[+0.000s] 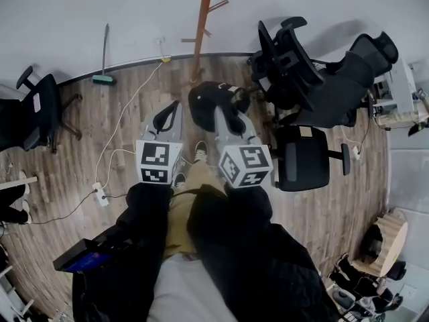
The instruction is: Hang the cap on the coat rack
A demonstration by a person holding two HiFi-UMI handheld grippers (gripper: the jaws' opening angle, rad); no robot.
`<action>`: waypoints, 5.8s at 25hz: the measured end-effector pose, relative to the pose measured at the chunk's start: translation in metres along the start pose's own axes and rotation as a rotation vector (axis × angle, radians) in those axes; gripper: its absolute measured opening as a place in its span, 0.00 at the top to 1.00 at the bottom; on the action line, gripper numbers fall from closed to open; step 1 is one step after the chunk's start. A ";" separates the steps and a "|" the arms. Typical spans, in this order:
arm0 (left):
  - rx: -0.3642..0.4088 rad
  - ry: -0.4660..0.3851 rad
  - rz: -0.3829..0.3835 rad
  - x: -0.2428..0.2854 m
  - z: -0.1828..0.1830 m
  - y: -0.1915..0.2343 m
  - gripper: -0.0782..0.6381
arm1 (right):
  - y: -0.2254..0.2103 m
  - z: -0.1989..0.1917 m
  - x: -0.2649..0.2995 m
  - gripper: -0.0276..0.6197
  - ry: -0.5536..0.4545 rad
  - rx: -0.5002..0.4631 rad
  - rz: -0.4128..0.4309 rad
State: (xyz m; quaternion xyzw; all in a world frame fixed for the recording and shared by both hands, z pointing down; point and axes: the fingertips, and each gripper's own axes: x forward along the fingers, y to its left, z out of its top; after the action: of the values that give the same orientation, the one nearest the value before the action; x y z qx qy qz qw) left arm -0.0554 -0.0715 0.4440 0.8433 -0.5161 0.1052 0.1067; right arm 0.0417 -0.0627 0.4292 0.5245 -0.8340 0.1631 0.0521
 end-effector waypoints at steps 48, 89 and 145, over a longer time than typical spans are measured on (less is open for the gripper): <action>-0.039 0.211 0.016 0.187 -0.018 0.102 0.89 | -0.071 -0.046 0.223 0.95 0.364 -0.085 0.283; -0.054 0.295 0.067 0.198 -0.041 0.136 0.89 | -0.164 -0.132 0.323 0.80 0.563 0.048 0.164; 0.113 -0.149 -0.044 0.172 0.142 0.069 0.89 | -0.048 0.149 0.168 0.96 -0.217 -0.164 0.027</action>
State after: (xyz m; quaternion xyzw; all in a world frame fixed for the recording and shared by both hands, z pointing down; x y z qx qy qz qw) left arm -0.0310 -0.2894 0.3629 0.8646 -0.4972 0.0688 0.0223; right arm 0.0220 -0.2748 0.3427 0.5218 -0.8523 0.0372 0.0023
